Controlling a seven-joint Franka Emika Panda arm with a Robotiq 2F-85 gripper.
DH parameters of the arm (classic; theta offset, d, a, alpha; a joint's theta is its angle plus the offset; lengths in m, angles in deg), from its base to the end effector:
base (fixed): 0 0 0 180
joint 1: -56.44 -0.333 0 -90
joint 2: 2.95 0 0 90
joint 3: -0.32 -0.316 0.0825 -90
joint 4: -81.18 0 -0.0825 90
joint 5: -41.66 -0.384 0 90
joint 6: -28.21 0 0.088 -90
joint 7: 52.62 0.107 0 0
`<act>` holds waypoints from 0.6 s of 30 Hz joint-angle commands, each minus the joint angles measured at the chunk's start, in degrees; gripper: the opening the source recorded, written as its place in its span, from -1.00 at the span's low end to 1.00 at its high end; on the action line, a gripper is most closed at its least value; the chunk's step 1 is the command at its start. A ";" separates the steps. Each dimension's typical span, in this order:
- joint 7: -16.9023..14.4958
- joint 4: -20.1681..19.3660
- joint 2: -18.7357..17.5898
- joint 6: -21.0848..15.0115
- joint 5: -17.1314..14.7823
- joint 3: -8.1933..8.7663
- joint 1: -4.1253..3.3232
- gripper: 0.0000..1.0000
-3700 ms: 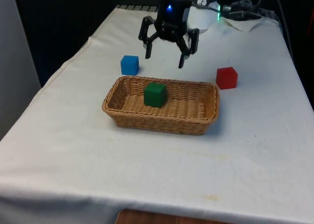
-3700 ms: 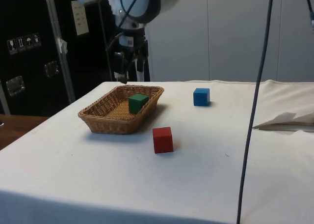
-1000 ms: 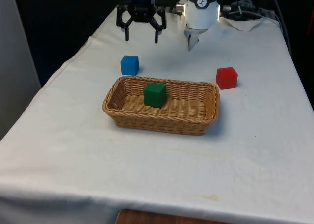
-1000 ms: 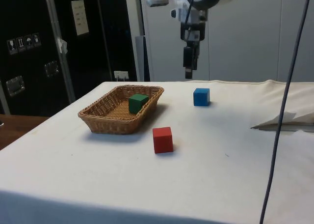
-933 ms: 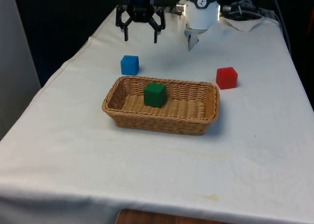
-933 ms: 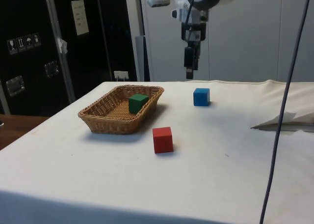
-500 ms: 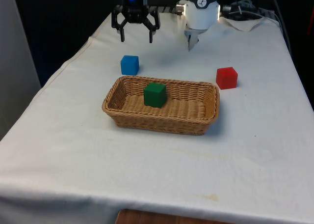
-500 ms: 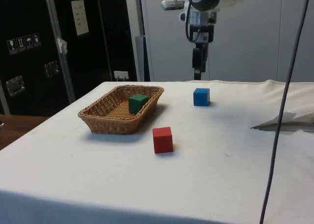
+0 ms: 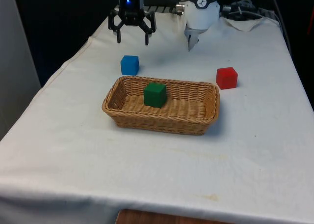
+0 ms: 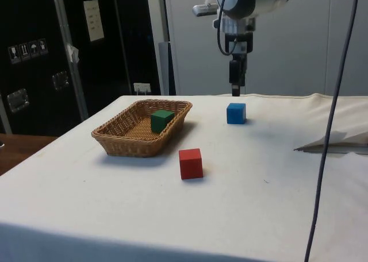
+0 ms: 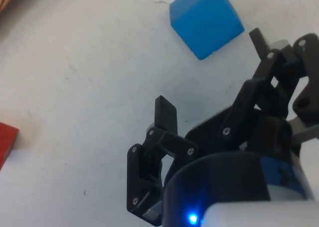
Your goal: Pick up exactly two blocks and place them into the basket.
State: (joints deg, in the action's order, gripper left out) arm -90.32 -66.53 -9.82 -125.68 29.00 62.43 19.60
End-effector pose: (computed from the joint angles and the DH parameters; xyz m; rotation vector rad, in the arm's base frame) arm 0.4020 -0.2062 0.2468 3.1055 0.0421 0.0790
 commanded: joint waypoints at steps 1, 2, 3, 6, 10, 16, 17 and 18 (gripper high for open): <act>-1.09 -1.20 -0.23 -1.26 -1.78 -1.15 0.34 1.00; -0.97 -1.20 -0.69 -1.32 -1.95 -1.32 0.34 1.00; -0.97 -1.20 -0.69 -1.32 -1.95 -1.32 0.34 1.00; -0.92 -1.15 -1.32 -1.38 -2.23 -1.60 0.40 1.00; -1.15 -0.74 -2.41 -1.20 -2.81 -2.18 0.63 1.00; -2.18 -0.06 -3.55 -0.80 -4.18 -2.35 1.26 1.00; -2.52 0.06 -3.72 -0.69 -4.53 -2.41 1.32 1.00; -2.92 0.17 -3.90 -0.63 -5.04 -2.41 1.43 1.00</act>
State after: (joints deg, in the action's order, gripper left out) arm -91.87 -65.15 -14.12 -125.17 25.79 61.68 19.89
